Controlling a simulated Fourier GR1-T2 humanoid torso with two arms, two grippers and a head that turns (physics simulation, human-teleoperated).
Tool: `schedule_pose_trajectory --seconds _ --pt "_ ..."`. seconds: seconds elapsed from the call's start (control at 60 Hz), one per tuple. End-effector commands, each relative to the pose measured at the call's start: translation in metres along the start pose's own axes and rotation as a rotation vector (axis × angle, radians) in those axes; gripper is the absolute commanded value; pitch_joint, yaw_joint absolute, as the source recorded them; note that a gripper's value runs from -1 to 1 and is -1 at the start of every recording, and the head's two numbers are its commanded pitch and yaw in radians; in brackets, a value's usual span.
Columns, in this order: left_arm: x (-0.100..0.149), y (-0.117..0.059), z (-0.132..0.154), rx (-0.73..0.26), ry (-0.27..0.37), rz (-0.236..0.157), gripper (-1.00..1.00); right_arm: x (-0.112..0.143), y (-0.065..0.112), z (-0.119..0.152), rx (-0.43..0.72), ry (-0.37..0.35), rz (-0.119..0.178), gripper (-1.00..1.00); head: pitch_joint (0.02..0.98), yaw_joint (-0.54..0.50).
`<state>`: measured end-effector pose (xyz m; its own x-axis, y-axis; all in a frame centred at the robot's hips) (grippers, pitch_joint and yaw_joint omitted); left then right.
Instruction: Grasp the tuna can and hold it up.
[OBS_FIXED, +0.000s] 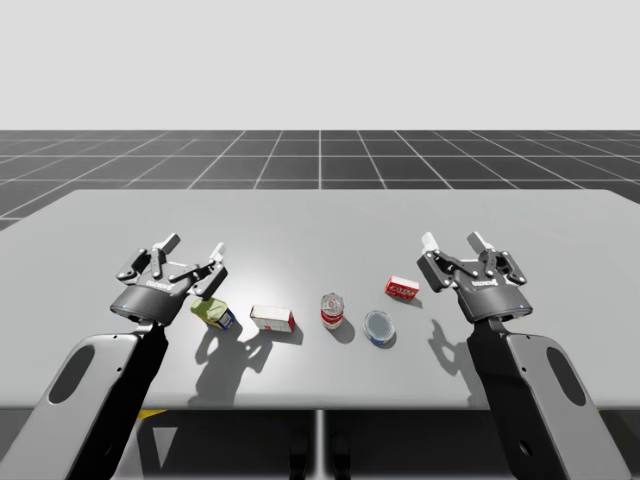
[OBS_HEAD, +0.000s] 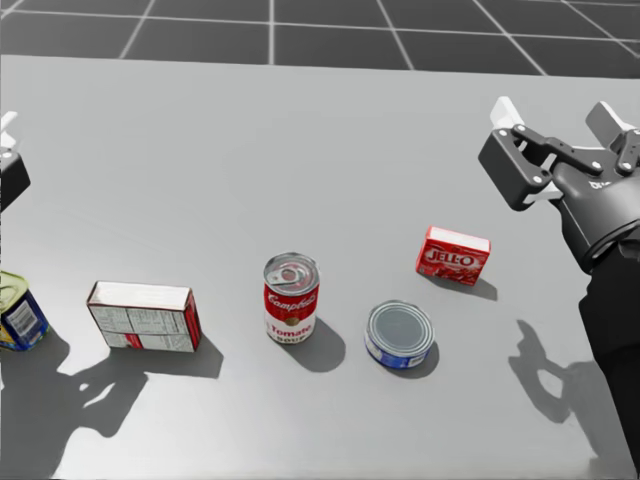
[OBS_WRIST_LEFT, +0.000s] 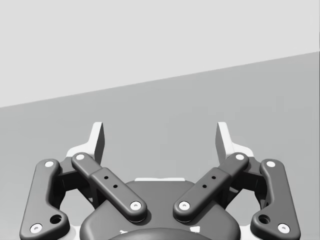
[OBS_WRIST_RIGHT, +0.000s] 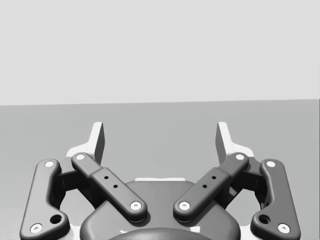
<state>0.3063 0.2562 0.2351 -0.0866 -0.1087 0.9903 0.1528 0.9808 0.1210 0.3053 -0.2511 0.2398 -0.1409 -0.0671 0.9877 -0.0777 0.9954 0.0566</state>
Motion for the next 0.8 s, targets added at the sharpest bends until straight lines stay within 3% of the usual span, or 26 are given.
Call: schedule_pose_trajectory --seconds 0.017,0.367,0.4,0.467,0.533,0.6,0.65,0.7,0.767,0.8 --pt "0.0 -0.001 0.0 -0.006 -0.001 -0.003 -1.0 0.0 -0.001 0.0 -0.003 -0.001 0.003 -1.0 0.828 -0.15" --pt "0.001 -0.007 0.0 -0.024 -0.006 -0.008 -1.0 0.004 -0.002 0.0 -0.003 0.003 -0.005 -1.0 0.93 -0.21" --pt "0.001 -0.007 -0.001 -0.025 -0.006 -0.008 -1.0 0.007 -0.001 0.001 0.005 0.01 -0.025 -1.0 0.931 -0.22" --pt "0.001 -0.007 -0.001 -0.024 -0.004 -0.007 -1.0 0.009 0.0 0.002 -0.001 0.013 -0.011 -1.0 0.93 -0.22" --pt "0.0 -0.008 0.0 -0.021 -0.001 -0.005 -1.0 0.017 0.004 0.008 0.009 0.042 -0.05 -1.0 0.923 -0.22" --pt "0.0 -0.009 0.0 -0.02 0.001 -0.002 -1.0 0.026 0.009 0.018 0.025 0.041 -0.037 -1.0 0.918 -0.22" --pt "0.0 -0.009 0.0 -0.02 0.002 -0.002 -1.0 0.029 0.012 0.025 0.048 0.05 -0.05 -1.0 0.916 -0.22" --pt "0.0 -0.01 0.001 -0.022 0.0 -0.001 -1.0 0.032 0.016 0.037 0.077 0.057 -0.019 -1.0 0.916 -0.22" --pt "0.0 -0.009 0.001 -0.023 0.0 0.0 -1.0 0.033 0.019 0.049 0.122 0.097 -0.036 -1.0 0.916 -0.22" --pt "0.0 -0.009 0.001 -0.024 0.0 0.001 -1.0 0.033 0.021 0.057 0.142 0.106 -0.018 -1.0 0.914 -0.23"
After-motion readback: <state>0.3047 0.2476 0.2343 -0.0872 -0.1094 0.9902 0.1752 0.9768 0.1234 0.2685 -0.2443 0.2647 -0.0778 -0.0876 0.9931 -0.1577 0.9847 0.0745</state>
